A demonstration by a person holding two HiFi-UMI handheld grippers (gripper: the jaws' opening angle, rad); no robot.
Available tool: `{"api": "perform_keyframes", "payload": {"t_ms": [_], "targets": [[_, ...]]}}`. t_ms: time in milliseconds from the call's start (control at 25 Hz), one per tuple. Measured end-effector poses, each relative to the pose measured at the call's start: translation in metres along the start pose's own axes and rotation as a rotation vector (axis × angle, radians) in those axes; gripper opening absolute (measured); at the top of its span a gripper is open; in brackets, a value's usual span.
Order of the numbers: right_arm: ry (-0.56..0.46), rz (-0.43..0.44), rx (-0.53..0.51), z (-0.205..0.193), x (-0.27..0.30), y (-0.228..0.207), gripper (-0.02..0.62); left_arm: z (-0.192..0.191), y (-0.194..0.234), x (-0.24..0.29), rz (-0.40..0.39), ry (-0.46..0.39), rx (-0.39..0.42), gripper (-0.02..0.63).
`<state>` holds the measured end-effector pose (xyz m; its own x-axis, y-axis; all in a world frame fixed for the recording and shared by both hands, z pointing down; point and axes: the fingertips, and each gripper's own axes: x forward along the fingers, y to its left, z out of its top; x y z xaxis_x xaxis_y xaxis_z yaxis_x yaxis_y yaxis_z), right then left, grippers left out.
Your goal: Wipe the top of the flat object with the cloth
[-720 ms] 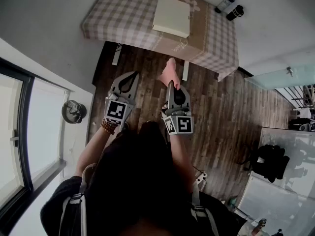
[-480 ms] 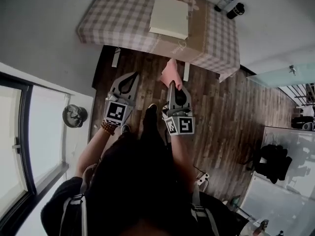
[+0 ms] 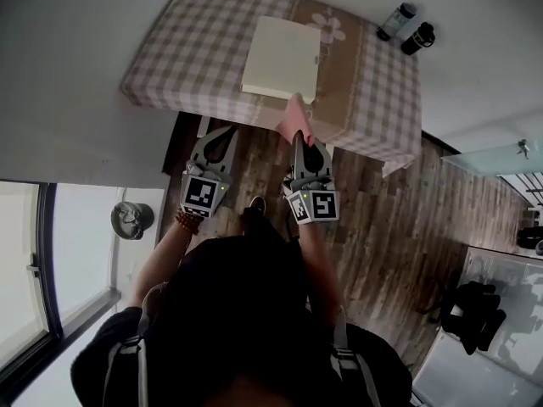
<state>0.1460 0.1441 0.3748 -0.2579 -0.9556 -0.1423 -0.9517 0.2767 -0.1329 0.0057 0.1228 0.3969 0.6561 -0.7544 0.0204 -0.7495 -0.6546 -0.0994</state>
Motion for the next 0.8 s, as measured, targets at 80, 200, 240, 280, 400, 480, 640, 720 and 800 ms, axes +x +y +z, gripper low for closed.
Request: {"api": "perform_keyframes", "payload": {"t_ms": [80, 200, 240, 280, 400, 480, 640, 720, 800], "targets": [[0.018, -0.008, 0.009, -0.001, 0.019, -0.031, 0.017, -0.002, 0.003, 0.024, 0.027, 0.014, 0.001, 0.003], [0.04, 0.004, 0.022, -0.004, 0.052, -0.067, 0.017, -0.01, 0.01, 0.053, 0.065, 0.044, 0.0, 0.003], [0.051, 0.015, 0.023, -0.006, 0.063, -0.076, 0.017, -0.012, 0.013, 0.061, 0.069, 0.053, 0.006, 0.003], [0.065, 0.026, 0.02, -0.008, 0.073, -0.084, 0.017, -0.015, 0.015, 0.068, 0.07, 0.061, 0.009, 0.007], [0.109, 0.056, -0.025, -0.017, 0.106, -0.098, 0.017, -0.03, 0.029, 0.083, 0.079, 0.093, 0.002, 0.043], [0.12, 0.087, -0.085, -0.019, 0.134, -0.103, 0.017, -0.041, 0.044, 0.094, 0.087, 0.109, -0.007, 0.044], [0.186, 0.187, -0.288, -0.026, 0.195, -0.104, 0.017, -0.069, 0.071, 0.12, 0.044, 0.138, -0.024, 0.065], [0.248, 0.26, -0.428, -0.037, 0.221, -0.1, 0.018, -0.085, 0.08, 0.134, -0.013, 0.16, -0.05, 0.174], [0.312, 0.329, -0.518, -0.05, 0.245, -0.096, 0.018, -0.098, 0.092, 0.146, -0.043, 0.174, -0.067, 0.176]]}}
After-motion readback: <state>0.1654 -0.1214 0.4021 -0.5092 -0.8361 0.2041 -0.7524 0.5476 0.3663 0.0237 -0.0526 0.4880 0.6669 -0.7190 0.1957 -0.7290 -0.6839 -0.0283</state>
